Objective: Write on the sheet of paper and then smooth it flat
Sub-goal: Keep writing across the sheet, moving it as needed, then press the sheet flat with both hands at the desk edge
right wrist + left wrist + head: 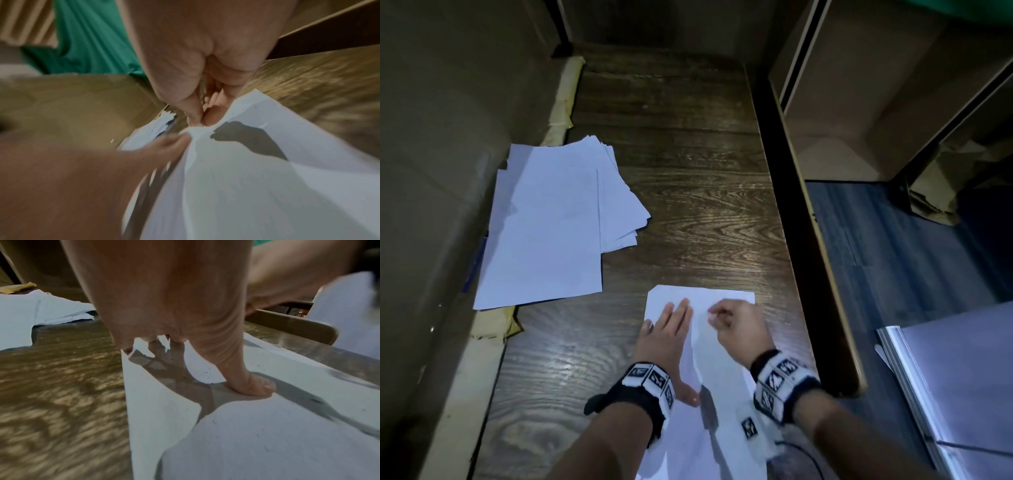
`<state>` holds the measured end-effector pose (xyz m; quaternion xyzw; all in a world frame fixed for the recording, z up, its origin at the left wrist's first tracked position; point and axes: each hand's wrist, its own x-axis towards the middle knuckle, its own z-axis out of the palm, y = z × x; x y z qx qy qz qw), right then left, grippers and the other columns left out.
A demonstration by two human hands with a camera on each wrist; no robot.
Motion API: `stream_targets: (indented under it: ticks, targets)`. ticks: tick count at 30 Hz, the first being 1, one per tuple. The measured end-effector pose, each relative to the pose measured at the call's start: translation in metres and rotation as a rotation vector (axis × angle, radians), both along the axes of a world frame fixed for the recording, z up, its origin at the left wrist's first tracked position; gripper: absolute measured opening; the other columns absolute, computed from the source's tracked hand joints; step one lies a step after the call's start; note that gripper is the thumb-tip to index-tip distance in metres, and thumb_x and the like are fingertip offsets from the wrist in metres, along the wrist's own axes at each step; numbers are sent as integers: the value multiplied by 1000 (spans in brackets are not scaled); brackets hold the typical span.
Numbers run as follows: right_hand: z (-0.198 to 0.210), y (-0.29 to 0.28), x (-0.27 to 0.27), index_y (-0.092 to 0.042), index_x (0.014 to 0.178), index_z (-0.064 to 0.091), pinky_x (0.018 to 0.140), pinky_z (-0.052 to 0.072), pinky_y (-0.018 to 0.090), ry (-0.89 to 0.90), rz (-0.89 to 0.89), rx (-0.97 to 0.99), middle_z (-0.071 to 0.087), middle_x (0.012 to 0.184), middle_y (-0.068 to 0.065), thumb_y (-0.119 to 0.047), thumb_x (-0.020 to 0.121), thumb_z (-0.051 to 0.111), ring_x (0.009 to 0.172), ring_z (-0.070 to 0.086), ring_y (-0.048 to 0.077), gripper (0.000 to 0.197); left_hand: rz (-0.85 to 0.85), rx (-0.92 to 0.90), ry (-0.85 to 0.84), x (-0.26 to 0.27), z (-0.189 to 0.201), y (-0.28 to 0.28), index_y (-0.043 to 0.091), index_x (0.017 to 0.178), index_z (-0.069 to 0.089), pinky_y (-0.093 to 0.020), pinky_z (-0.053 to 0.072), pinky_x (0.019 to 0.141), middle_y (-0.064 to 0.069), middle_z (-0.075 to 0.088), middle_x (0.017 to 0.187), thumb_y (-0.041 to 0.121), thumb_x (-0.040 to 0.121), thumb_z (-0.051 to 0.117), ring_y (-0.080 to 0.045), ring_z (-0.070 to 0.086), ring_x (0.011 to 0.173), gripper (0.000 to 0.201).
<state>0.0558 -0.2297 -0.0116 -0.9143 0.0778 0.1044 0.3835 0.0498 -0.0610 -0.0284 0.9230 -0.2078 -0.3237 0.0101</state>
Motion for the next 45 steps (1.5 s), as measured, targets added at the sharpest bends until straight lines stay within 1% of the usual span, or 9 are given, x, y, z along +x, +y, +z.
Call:
stream_targets:
  ticks: [11,14,20,24,29,33,37,41,45]
  targets:
    - [-9,21,123,-21,70,72,66,60,29,155,-97,36,71,72,-2,-29,82,78,68,68,14,16,-19,-35,65,-4,1,3,17,156,-28,-54,0,125,8,-39,160,66,60,87,-23,-28,151,158]
    - [-15,12,116,-20,87,71,64,56,28,57,-93,-79,71,80,1,-33,87,68,72,66,18,14,-90,-12,68,0,5,7,18,156,-28,-51,-3,125,8,-38,160,63,61,88,-21,-29,151,156]
    - [-37,-3,28,-18,103,67,81,51,34,-264,242,-140,63,108,-1,-14,91,51,97,61,21,20,-261,40,70,10,10,5,18,159,-21,-46,-3,125,8,-31,164,54,58,93,-18,-26,152,157]
    - [-49,-22,-47,-25,148,39,116,30,35,-141,341,-235,35,155,-6,-37,98,44,143,31,13,51,-415,92,56,12,13,-6,18,160,-16,-43,-6,125,3,-25,167,50,61,93,-17,-25,152,151]
    - [-56,-31,-120,-23,157,5,121,-3,27,-15,210,-366,-8,163,-9,-63,94,18,148,-11,4,76,-525,104,30,0,21,-15,16,161,-15,-43,-2,125,2,-26,166,38,66,93,-18,-27,152,146]
    - [-50,-29,-166,-25,157,2,121,-4,28,25,49,-409,-10,164,-8,-59,99,23,149,-13,6,70,-476,62,-42,-23,31,-9,13,162,-2,-40,16,125,-2,-21,168,35,83,82,-19,-23,153,117]
    - [-45,-37,-211,-27,156,-4,124,3,33,107,-70,-419,-15,163,-9,-62,98,18,150,-13,9,71,-274,-73,-77,-58,29,16,13,163,8,-37,12,124,2,-14,169,70,87,60,-16,-14,155,109]
    - [-42,-56,-239,-29,156,2,124,8,40,137,-135,-444,-9,164,-8,-66,96,17,151,-6,13,72,-176,-93,1,-90,17,52,23,162,-9,-39,10,126,13,-30,162,90,72,52,-7,-21,152,128]
    - [-38,-61,-255,-34,154,16,120,18,47,136,-247,-427,4,165,-3,-60,98,31,151,10,23,64,-203,-80,65,-105,7,58,26,151,-32,-37,-5,124,17,-42,154,86,64,65,-5,-32,144,143]
